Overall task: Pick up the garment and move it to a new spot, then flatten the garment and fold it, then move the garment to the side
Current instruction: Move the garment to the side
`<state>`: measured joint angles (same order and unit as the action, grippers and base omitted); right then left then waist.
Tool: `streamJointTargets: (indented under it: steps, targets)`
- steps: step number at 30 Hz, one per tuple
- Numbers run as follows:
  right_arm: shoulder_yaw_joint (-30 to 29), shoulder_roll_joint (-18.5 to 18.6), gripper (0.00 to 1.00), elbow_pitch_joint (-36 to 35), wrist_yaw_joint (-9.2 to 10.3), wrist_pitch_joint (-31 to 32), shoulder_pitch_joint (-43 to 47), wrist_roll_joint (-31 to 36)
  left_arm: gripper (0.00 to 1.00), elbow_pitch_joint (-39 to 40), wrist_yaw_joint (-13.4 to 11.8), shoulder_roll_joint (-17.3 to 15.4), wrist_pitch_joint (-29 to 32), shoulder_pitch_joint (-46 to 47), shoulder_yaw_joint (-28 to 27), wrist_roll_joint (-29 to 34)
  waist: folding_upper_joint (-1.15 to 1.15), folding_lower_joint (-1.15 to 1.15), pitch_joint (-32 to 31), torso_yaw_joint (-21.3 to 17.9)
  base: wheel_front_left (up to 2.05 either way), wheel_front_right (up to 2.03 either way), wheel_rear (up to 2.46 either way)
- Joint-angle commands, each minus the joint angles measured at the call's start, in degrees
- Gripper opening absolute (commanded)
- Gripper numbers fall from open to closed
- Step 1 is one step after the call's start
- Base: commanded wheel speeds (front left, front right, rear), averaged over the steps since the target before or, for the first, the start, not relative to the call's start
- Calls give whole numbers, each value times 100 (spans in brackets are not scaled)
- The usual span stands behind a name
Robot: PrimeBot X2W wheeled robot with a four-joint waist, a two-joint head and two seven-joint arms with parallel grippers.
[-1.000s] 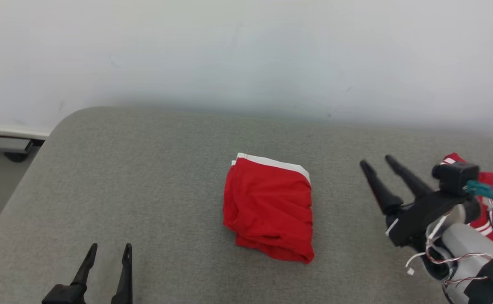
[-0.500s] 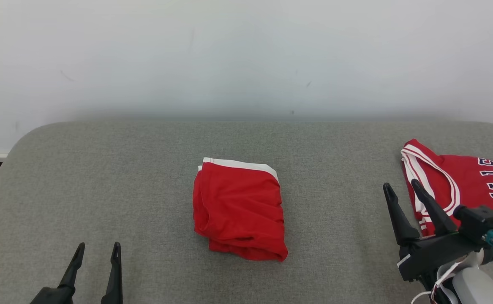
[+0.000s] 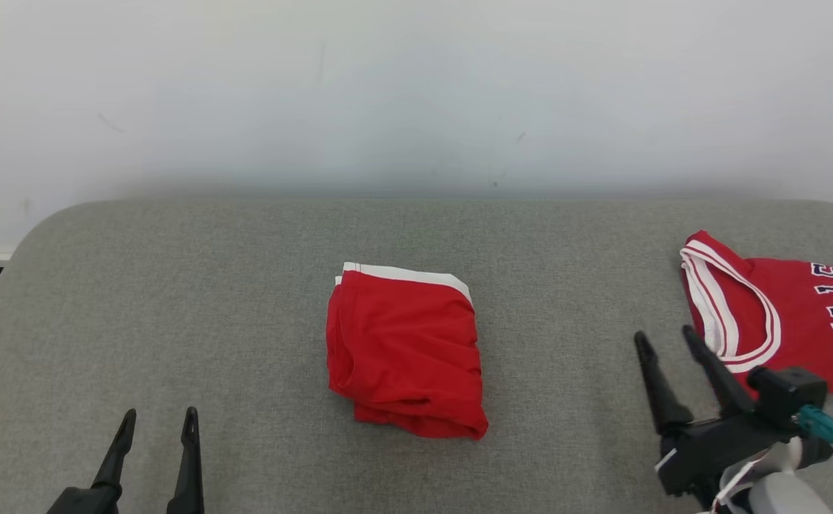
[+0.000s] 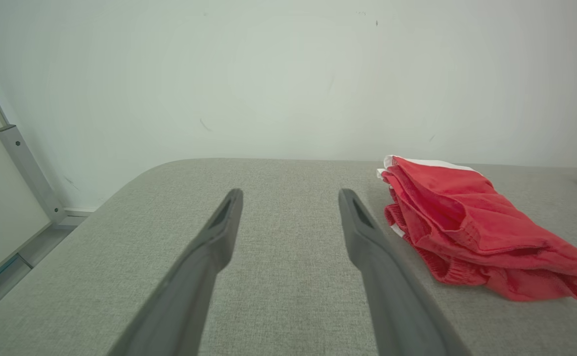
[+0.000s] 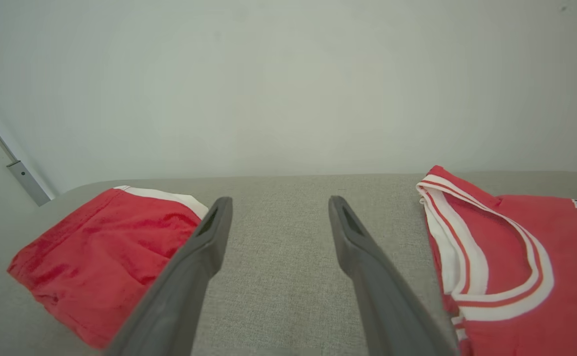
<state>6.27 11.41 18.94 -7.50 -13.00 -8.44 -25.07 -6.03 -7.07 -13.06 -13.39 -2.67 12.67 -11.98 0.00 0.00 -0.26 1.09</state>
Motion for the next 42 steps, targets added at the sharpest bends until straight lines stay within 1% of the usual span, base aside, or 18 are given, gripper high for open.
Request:
streamJointTargets:
  steps: [1,3,6,7,8,10,11,13,21,29,32,34,37,40,42]
  targets:
    - [49,-40,100,17,4,50,31,3,100,39,-25,-39,11,-17,-8,-1,0,0,14,25,0,0,0]
    - [257,-121,100,131,4,329,-94,-156,100,50,1,-57,13,72,19,-5,0,0,49,118,0,0,0]
    - [516,-153,100,363,4,545,-346,-278,100,-9,41,-37,-21,124,62,-21,0,0,74,222,0,0,0]
    - [674,-247,100,595,4,634,-550,-491,100,-68,76,-38,-26,161,78,-41,0,0,92,302,0,0,0]
    - [674,-247,100,595,4,634,-550,-491,100,-68,76,-38,-26,161,78,-41,0,0,92,302,0,0,0]
    - [878,-218,100,919,4,708,-793,-490,100,-128,92,-25,-44,207,98,-54,0,0,102,388,0,0,0]
    - [930,-287,100,1085,4,716,-913,-627,100,-145,100,-13,-55,228,112,-55,0,0,111,436,0,0,0]
    - [1094,-313,100,1469,4,794,-1136,-701,100,-179,123,-4,-67,270,150,-43,0,0,128,543,0,0,0]
    - [1669,-494,100,2887,4,792,-1976,-1098,100,-299,214,67,-92,508,314,-4,0,0,246,995,0,0,0]
    - [1825,-585,100,3912,4,696,-2579,-1550,100,-461,283,142,-134,686,431,-17,0,0,413,1438,0,0,0]
    - [1864,-608,100,4276,4,930,-2755,-1735,100,-519,293,171,-148,739,458,-25,0,0,466,1566,0,0,0]
    - [1860,-655,100,4420,4,1157,-2845,-1940,100,-551,313,177,-142,783,464,-36,0,0,497,1639,0,0,0]
    - [1915,-635,100,4765,4,1534,-2964,-2060,100,-608,345,175,-158,820,460,-53,0,0,525,1712,0,0,0]
    - [1873,-741,100,4862,4,2035,-2969,-2395,100,-648,340,190,-172,853,447,-65,0,0,543,1756,0,0,0]
    - [1956,-771,100,4894,4,2291,-2981,-2486,100,-678,337,199,-180,840,436,-72,0,0,541,1762,0,0,0]
